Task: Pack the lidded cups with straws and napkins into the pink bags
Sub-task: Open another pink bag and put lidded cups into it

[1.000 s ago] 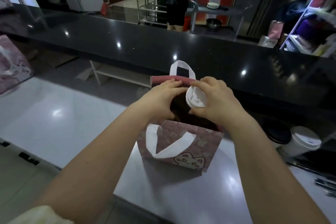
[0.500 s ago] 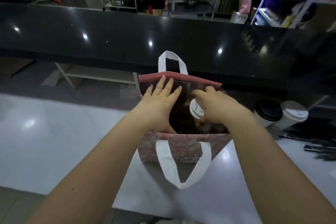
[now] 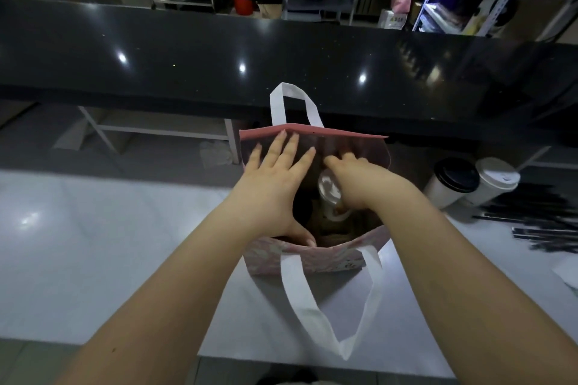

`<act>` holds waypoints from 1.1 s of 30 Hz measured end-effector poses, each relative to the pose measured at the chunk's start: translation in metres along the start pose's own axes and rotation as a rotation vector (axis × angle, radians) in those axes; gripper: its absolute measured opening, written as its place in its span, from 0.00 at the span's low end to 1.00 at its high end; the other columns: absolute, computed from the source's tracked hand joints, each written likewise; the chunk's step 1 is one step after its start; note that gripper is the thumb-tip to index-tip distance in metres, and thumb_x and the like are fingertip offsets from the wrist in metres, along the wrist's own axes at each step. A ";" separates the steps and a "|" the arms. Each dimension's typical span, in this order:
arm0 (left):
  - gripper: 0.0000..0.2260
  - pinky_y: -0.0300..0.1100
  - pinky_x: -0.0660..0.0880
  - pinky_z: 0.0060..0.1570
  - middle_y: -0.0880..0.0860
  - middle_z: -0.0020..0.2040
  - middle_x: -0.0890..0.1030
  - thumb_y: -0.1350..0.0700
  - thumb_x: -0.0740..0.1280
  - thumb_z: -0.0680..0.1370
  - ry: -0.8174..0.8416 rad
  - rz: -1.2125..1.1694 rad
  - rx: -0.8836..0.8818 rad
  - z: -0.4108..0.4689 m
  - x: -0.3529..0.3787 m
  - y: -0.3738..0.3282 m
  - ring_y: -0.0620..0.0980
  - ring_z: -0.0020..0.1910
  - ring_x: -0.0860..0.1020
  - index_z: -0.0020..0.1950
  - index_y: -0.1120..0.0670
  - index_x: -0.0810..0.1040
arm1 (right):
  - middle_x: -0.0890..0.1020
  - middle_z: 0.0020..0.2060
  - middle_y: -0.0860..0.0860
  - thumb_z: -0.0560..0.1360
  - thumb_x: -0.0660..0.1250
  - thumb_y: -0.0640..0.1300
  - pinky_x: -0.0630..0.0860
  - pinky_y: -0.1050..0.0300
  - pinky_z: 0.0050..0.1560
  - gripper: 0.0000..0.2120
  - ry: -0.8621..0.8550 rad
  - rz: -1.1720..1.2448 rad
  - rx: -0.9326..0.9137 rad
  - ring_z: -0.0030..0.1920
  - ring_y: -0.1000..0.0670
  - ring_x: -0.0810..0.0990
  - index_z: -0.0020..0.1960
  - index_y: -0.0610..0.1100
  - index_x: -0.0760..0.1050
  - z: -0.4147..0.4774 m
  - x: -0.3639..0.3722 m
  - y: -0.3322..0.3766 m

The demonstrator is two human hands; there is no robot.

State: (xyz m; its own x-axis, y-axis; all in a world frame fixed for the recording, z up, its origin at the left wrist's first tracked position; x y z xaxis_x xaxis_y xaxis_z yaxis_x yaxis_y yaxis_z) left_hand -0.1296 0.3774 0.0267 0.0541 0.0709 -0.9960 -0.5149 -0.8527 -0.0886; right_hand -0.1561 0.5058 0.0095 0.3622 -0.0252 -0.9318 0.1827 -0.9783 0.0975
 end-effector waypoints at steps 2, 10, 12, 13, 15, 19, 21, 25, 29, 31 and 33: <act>0.62 0.57 0.34 0.73 0.52 0.79 0.36 0.29 0.74 0.60 -0.003 0.005 0.003 -0.002 -0.001 -0.001 0.52 0.76 0.30 0.79 0.46 0.37 | 0.69 0.66 0.45 0.68 0.76 0.45 0.75 0.46 0.60 0.38 0.025 0.030 0.010 0.64 0.40 0.70 0.72 0.51 0.60 -0.001 0.012 -0.003; 0.61 0.60 0.35 0.74 0.54 0.79 0.35 0.27 0.72 0.61 -0.003 0.037 0.017 -0.007 0.001 -0.011 0.54 0.76 0.30 0.79 0.47 0.36 | 0.57 0.73 0.46 0.68 0.76 0.46 0.69 0.46 0.67 0.46 0.072 0.056 0.054 0.71 0.37 0.61 0.77 0.53 0.52 -0.003 0.047 -0.008; 0.61 0.61 0.36 0.74 0.54 0.79 0.35 0.27 0.71 0.60 -0.012 0.040 0.016 -0.009 0.001 -0.011 0.55 0.76 0.29 0.79 0.47 0.36 | 0.60 0.71 0.45 0.69 0.75 0.48 0.71 0.46 0.65 0.43 0.049 0.050 0.028 0.69 0.38 0.63 0.76 0.52 0.54 -0.006 0.050 -0.006; 0.62 0.61 0.36 0.74 0.54 0.79 0.35 0.27 0.71 0.60 -0.015 0.042 0.013 -0.010 0.002 -0.011 0.55 0.76 0.29 0.79 0.47 0.36 | 0.61 0.70 0.45 0.70 0.74 0.49 0.71 0.46 0.64 0.41 0.032 0.043 0.014 0.68 0.38 0.64 0.76 0.52 0.55 -0.008 0.052 -0.005; 0.62 0.61 0.36 0.74 0.54 0.79 0.35 0.26 0.71 0.60 -0.022 0.042 0.007 -0.012 0.002 -0.010 0.55 0.75 0.29 0.78 0.47 0.35 | 0.59 0.71 0.45 0.71 0.72 0.52 0.69 0.43 0.67 0.41 0.019 0.022 0.005 0.69 0.38 0.62 0.77 0.52 0.52 -0.010 0.060 -0.004; 0.62 0.62 0.38 0.74 0.54 0.79 0.35 0.26 0.71 0.59 -0.049 0.041 0.035 -0.020 0.004 -0.015 0.54 0.75 0.28 0.78 0.45 0.35 | 0.33 0.77 0.49 0.74 0.63 0.64 0.41 0.43 0.75 0.48 0.069 -0.078 0.017 0.77 0.43 0.34 0.76 0.57 0.29 -0.011 0.086 -0.009; 0.61 0.61 0.35 0.74 0.53 0.80 0.37 0.26 0.71 0.59 -0.056 0.054 0.049 -0.023 0.007 -0.018 0.53 0.75 0.28 0.77 0.44 0.36 | 0.27 0.74 0.50 0.75 0.59 0.67 0.35 0.44 0.74 0.48 0.058 -0.101 -0.011 0.75 0.45 0.28 0.74 0.57 0.25 -0.010 0.095 -0.009; 0.59 0.59 0.32 0.72 0.53 0.80 0.38 0.27 0.71 0.61 -0.052 0.045 0.028 -0.026 0.010 -0.014 0.54 0.75 0.29 0.78 0.44 0.37 | 0.24 0.73 0.51 0.76 0.57 0.67 0.33 0.44 0.74 0.46 0.069 -0.099 -0.009 0.73 0.46 0.25 0.73 0.57 0.24 -0.004 0.105 -0.008; 0.55 0.59 0.35 0.73 0.53 0.80 0.41 0.29 0.70 0.64 -0.072 0.010 0.040 -0.028 0.005 -0.013 0.53 0.77 0.33 0.79 0.45 0.41 | 0.24 0.73 0.51 0.75 0.58 0.68 0.34 0.44 0.75 0.47 0.086 -0.065 0.015 0.74 0.46 0.26 0.73 0.58 0.25 0.000 0.105 -0.010; 0.51 0.60 0.41 0.75 0.53 0.81 0.45 0.30 0.69 0.66 -0.086 -0.015 0.051 -0.030 0.000 -0.014 0.53 0.78 0.37 0.79 0.45 0.45 | 0.26 0.74 0.53 0.72 0.61 0.70 0.35 0.43 0.74 0.50 0.113 -0.034 0.003 0.74 0.46 0.27 0.74 0.59 0.26 -0.001 0.098 -0.009; 0.46 0.58 0.50 0.75 0.54 0.80 0.52 0.32 0.68 0.70 -0.114 -0.045 0.047 -0.032 -0.008 -0.015 0.55 0.78 0.45 0.80 0.46 0.49 | 0.31 0.76 0.55 0.70 0.67 0.67 0.40 0.42 0.74 0.52 0.119 -0.003 0.002 0.76 0.47 0.32 0.75 0.61 0.29 -0.007 0.081 -0.007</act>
State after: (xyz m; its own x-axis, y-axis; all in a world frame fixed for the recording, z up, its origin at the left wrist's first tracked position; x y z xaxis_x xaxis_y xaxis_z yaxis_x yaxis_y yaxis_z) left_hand -0.0951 0.3728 0.0365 -0.0179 0.1689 -0.9855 -0.5539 -0.8222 -0.1309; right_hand -0.1220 0.5119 -0.0642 0.4679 0.0018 -0.8838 0.1821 -0.9787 0.0944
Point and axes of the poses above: each hand's wrist, its own z-axis towards the middle knuckle, its own x-axis out of the palm, y = z × x, the point moved 8 cm from there along z, towards the middle knuckle
